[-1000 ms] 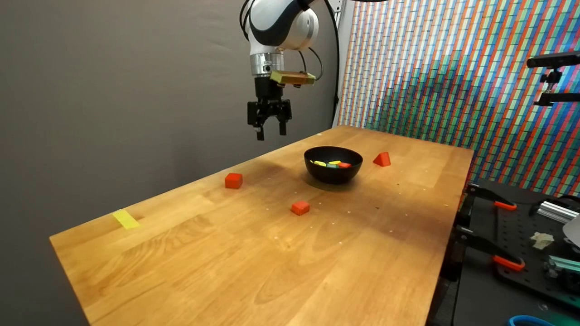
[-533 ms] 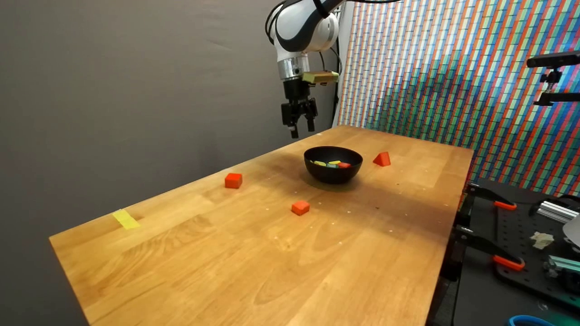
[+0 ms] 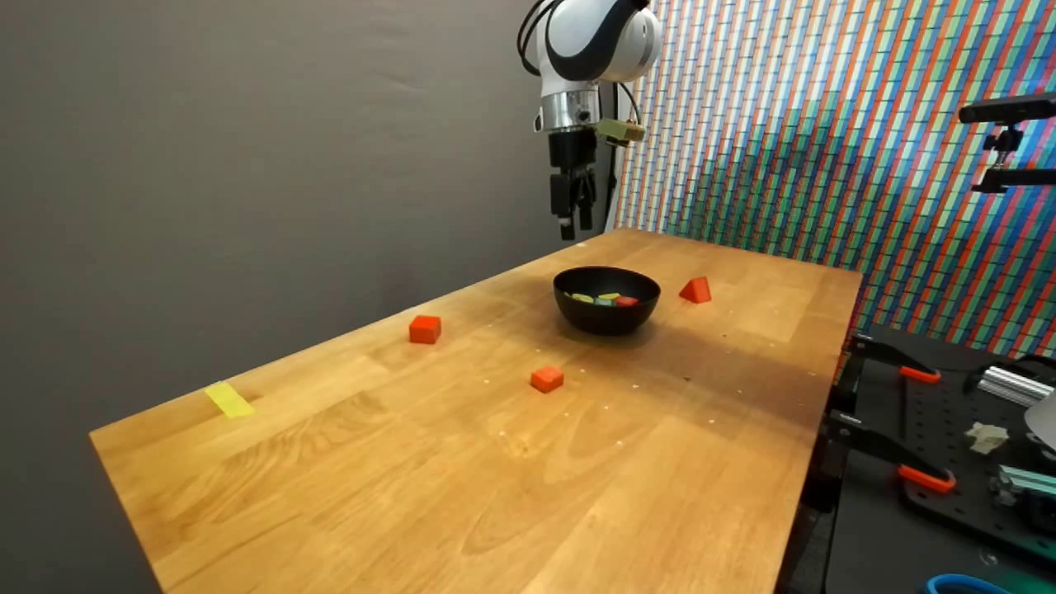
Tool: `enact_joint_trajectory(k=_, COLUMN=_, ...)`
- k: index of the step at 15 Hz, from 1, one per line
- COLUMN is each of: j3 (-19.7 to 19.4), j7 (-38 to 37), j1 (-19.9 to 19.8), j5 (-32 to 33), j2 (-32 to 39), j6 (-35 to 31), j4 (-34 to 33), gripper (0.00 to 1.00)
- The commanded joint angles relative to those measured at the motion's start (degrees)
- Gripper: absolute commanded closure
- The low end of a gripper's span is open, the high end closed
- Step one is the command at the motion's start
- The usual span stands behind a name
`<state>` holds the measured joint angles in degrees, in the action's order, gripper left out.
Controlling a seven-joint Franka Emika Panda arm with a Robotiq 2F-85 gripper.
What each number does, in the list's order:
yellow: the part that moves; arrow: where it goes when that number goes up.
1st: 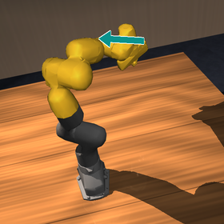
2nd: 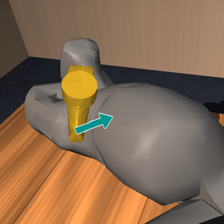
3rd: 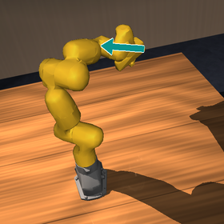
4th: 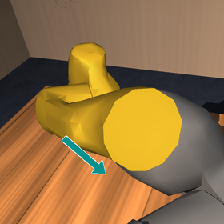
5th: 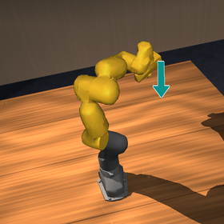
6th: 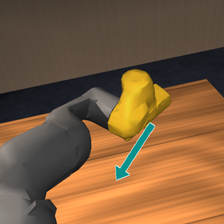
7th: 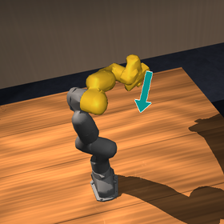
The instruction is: Remove all the contents from the black bowl.
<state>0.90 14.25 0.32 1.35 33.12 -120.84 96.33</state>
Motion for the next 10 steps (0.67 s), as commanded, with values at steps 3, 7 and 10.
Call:
enact_joint_trajectory(k=3, j3=0.4, j7=-5.0, j1=-0.5, j5=-1.3, j2=-0.2, j6=-2.0, j4=2.2, gripper=0.0)
enact_joint_trajectory(k=7, j3=0.1, j7=-9.2, j1=0.6, j5=-0.5, j2=-0.2, j6=-8.7, j4=8.6, gripper=0.0)
enact_joint_trajectory(k=10, j3=0.4, j7=-10.9, j1=1.5, j5=-0.3, j2=2.7, j6=-14.9, j4=10.4, gripper=0.0)
